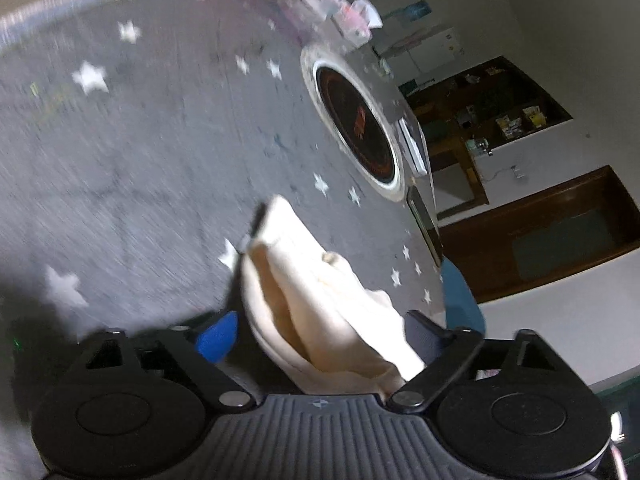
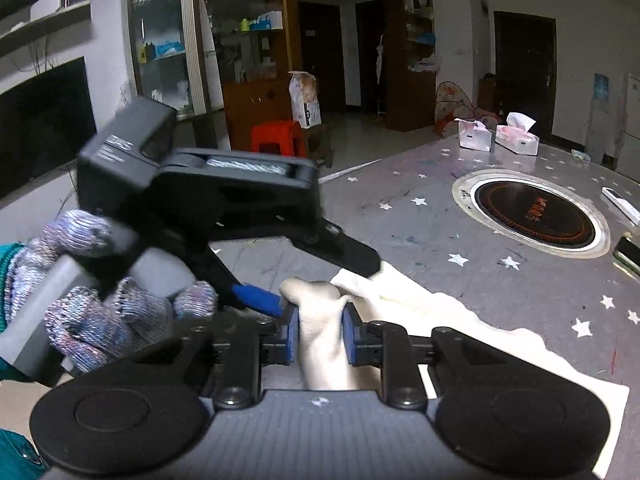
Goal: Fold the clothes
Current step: 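Close both grippers on the sweatshirt hem edge, then lift the hem with both grippers and fold it over toward the collar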
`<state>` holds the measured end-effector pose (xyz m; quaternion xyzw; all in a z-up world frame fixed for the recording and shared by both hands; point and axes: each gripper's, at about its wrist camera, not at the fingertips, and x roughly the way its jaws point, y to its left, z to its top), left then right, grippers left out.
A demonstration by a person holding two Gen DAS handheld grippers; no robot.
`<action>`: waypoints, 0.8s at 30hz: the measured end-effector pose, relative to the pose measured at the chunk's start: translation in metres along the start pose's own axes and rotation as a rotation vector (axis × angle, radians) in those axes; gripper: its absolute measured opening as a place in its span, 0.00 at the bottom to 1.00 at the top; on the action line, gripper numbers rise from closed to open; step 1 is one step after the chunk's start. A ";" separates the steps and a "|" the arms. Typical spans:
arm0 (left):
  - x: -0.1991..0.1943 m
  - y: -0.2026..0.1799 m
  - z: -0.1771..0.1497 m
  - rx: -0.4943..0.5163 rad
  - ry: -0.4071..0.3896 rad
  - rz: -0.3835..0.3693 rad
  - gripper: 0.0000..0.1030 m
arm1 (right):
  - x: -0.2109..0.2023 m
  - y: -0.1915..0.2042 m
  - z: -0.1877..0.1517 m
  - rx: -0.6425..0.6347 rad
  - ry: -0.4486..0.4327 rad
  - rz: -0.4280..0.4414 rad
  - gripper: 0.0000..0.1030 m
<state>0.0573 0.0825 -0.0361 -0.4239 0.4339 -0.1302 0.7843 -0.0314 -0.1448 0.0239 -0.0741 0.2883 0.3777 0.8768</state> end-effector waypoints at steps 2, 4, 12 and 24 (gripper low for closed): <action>0.009 0.003 0.000 -0.033 0.020 -0.006 0.68 | -0.001 -0.001 -0.002 0.005 -0.001 0.010 0.19; 0.017 0.006 0.000 -0.066 0.038 -0.010 0.53 | -0.001 -0.001 -0.005 0.008 0.002 0.023 0.19; 0.024 0.015 -0.003 -0.071 0.048 0.005 0.24 | -0.009 -0.012 -0.016 0.076 -0.010 0.036 0.34; 0.025 0.010 -0.006 -0.017 0.037 0.021 0.23 | -0.042 -0.107 -0.052 0.320 -0.016 -0.298 0.43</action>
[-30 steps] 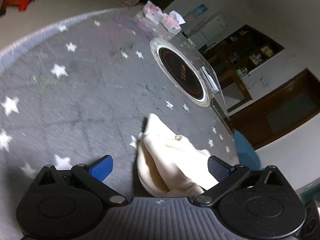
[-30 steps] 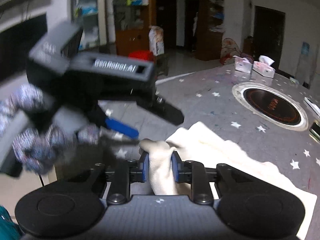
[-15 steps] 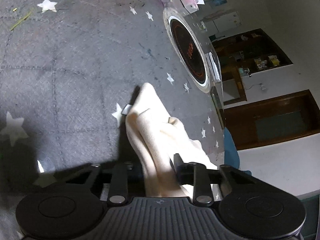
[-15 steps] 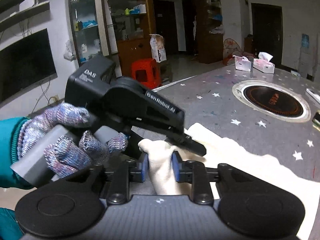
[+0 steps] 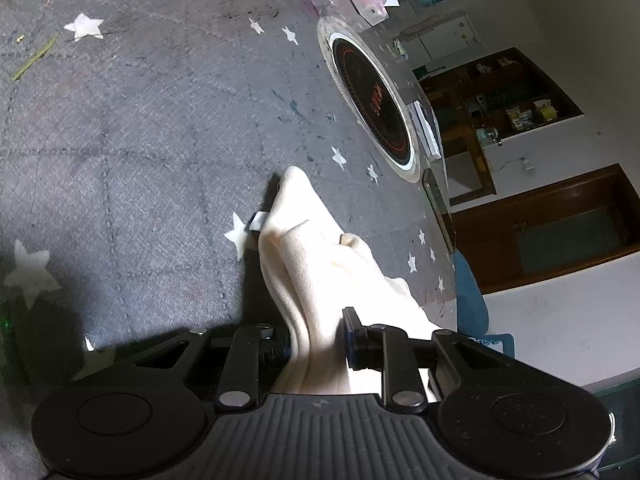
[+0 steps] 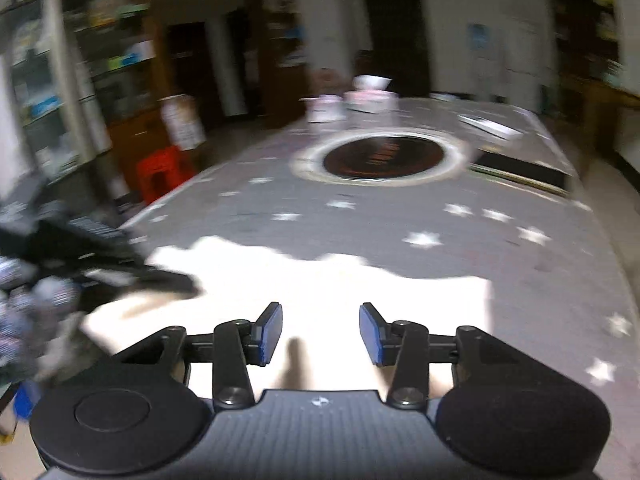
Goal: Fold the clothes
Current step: 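Lift the hem with both grippers and fold it over toward the collar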
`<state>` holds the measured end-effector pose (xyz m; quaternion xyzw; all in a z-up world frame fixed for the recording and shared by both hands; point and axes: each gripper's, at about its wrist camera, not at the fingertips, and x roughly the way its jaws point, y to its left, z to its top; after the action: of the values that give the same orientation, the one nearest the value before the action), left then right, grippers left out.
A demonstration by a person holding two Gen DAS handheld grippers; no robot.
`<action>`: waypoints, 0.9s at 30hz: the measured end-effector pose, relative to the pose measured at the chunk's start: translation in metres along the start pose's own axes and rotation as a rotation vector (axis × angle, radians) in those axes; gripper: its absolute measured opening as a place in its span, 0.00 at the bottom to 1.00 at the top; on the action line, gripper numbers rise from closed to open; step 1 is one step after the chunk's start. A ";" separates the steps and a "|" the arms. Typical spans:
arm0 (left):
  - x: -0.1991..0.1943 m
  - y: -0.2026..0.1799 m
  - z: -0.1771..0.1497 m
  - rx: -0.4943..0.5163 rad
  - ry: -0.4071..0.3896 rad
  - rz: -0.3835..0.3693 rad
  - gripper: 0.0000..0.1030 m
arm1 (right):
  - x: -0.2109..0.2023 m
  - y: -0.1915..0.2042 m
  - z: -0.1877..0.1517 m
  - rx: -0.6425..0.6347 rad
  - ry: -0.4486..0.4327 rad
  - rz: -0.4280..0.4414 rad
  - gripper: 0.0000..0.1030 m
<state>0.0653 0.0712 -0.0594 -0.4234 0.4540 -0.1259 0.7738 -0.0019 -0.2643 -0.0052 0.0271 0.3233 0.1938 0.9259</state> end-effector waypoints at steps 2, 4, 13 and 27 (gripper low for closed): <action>0.000 -0.001 -0.001 0.008 -0.002 0.002 0.23 | 0.000 -0.016 -0.001 0.034 -0.005 -0.052 0.49; 0.000 -0.001 -0.001 0.014 -0.005 0.003 0.23 | 0.001 -0.033 -0.003 0.067 -0.010 -0.106 0.50; -0.002 -0.003 -0.002 0.029 -0.008 0.009 0.23 | 0.021 -0.069 -0.011 0.227 -0.005 -0.101 0.58; 0.001 -0.007 -0.002 0.065 -0.011 0.022 0.24 | 0.022 -0.064 -0.014 0.258 -0.011 -0.073 0.26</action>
<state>0.0657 0.0651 -0.0549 -0.3937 0.4501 -0.1298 0.7909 0.0273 -0.3162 -0.0411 0.1352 0.3410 0.1165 0.9230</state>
